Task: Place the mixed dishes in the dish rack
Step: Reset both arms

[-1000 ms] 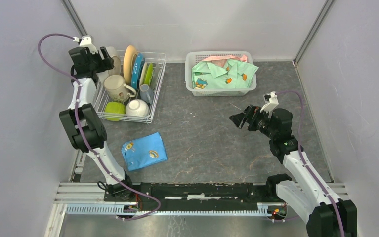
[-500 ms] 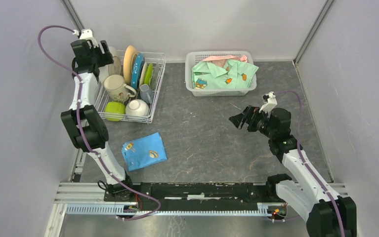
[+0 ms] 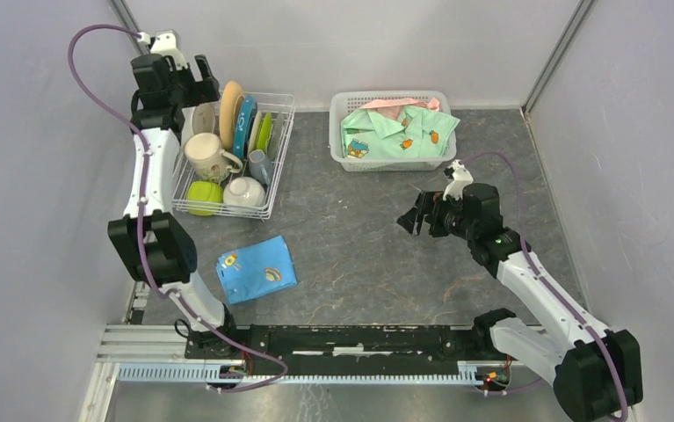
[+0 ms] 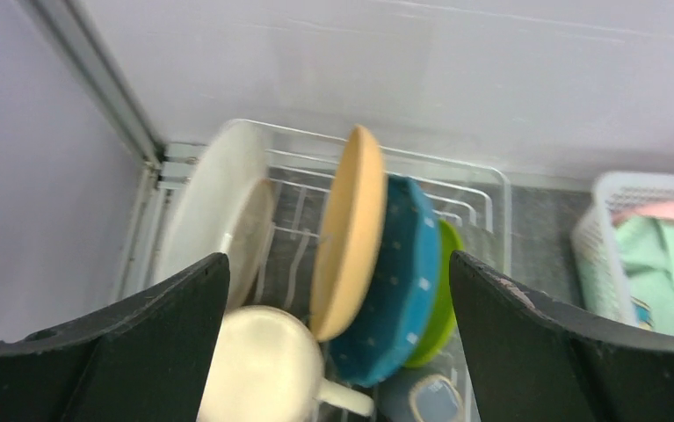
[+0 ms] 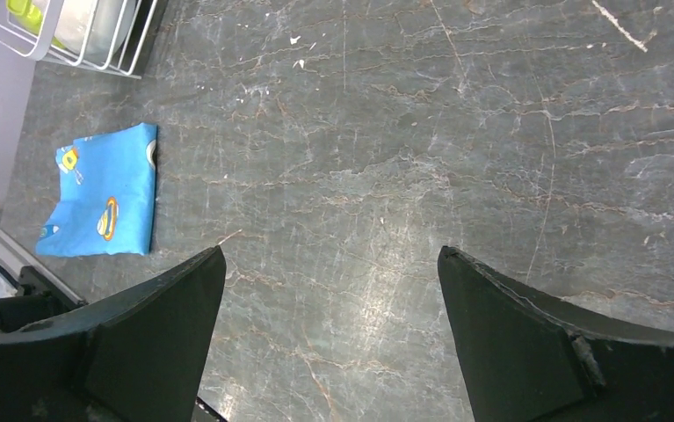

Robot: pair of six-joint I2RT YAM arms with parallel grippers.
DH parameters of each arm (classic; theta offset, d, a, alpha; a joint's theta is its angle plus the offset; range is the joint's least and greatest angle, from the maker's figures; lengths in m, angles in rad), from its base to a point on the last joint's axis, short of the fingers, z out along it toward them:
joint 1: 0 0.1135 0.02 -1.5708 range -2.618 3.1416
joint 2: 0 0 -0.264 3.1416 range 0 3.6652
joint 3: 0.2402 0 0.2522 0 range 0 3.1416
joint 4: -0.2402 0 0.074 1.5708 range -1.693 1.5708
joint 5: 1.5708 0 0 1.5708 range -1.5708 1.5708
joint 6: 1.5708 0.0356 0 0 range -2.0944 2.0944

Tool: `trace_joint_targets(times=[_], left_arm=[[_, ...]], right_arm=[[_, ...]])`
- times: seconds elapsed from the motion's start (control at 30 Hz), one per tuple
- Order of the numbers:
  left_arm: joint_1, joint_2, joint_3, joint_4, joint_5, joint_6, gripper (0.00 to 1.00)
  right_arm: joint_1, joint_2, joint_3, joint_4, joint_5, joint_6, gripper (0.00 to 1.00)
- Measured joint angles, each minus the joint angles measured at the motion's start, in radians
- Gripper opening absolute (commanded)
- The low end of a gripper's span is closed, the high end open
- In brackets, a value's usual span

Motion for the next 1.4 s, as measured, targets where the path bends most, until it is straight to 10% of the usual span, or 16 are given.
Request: trace_joint_targets(times=[0.57, 1.03, 1.4], left_arm=[[-0.426, -0.517, -0.584, 0.024, 0.186, -0.146, 1.0], [-0.435, -1.035, -0.81, 0.036, 0.198, -0.159, 1.0], [-0.436, -1.053, -0.887, 0.023, 0.172, -0.162, 1.0]], right_arm=[[0.011, -0.045, 0.237, -0.249, 0.36, -0.117, 0.98], [0.011, -0.417, 0.156, -0.209, 0.362, -0.117, 0.98], [0.011, -0.435, 0.119, -0.22, 0.344, -0.078, 0.98]])
